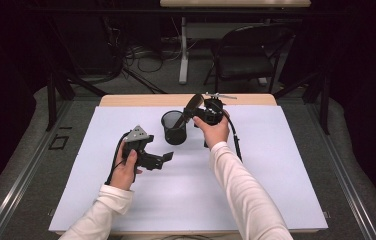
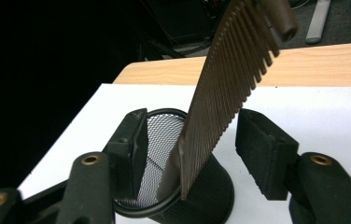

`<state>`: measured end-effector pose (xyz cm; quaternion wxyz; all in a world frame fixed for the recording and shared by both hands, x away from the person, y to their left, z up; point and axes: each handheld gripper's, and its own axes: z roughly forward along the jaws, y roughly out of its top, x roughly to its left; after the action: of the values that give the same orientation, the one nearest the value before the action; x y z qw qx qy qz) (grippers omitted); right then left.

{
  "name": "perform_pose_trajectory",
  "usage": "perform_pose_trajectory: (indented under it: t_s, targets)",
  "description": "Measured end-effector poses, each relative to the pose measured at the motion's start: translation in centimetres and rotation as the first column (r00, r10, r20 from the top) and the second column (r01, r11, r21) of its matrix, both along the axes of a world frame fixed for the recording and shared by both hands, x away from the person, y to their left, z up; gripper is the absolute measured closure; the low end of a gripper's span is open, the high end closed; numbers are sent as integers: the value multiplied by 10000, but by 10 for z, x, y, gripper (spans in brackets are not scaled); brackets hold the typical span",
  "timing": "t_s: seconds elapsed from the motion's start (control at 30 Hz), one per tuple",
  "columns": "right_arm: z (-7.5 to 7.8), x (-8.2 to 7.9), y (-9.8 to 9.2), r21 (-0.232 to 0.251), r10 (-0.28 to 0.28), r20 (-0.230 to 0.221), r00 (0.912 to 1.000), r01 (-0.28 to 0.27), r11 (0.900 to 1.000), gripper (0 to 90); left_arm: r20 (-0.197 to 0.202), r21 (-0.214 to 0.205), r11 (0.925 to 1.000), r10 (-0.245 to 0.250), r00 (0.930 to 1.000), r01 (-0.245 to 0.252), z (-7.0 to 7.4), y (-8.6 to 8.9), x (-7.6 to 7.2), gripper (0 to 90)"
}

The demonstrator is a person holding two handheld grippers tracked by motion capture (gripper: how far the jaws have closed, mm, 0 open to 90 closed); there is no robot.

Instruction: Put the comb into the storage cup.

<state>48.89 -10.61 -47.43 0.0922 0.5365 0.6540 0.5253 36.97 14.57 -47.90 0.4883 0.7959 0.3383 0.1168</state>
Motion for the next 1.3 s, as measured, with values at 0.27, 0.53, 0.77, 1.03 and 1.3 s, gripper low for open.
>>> perform_pose_trajectory:
  t_s: [0.27,0.53,0.77,1.03,1.3]
  targets:
    - [3,-4,0,-669,399,124,9991,-390,9970,434,-3,14,10000,20,10000,-20,0,0,0,4]
    - [5,-8,-2,-1097,634,210,9978,-608,9921,441,2,17,10000,-7,10000,7,0,-1,0,4]
    - [1,-11,-2,-1079,857,-5,9963,-852,9905,447,-3,15,10000,3,10000,-3,0,0,0,4]
    - [-3,-15,-6,-1078,786,164,9968,-764,9912,419,4,24,10000,-7,10000,7,0,0,0,4]
    - [-4,-19,-14,-978,908,318,9954,-873,9914,399,-6,29,10000,1,10000,-1,0,-1,0,4]
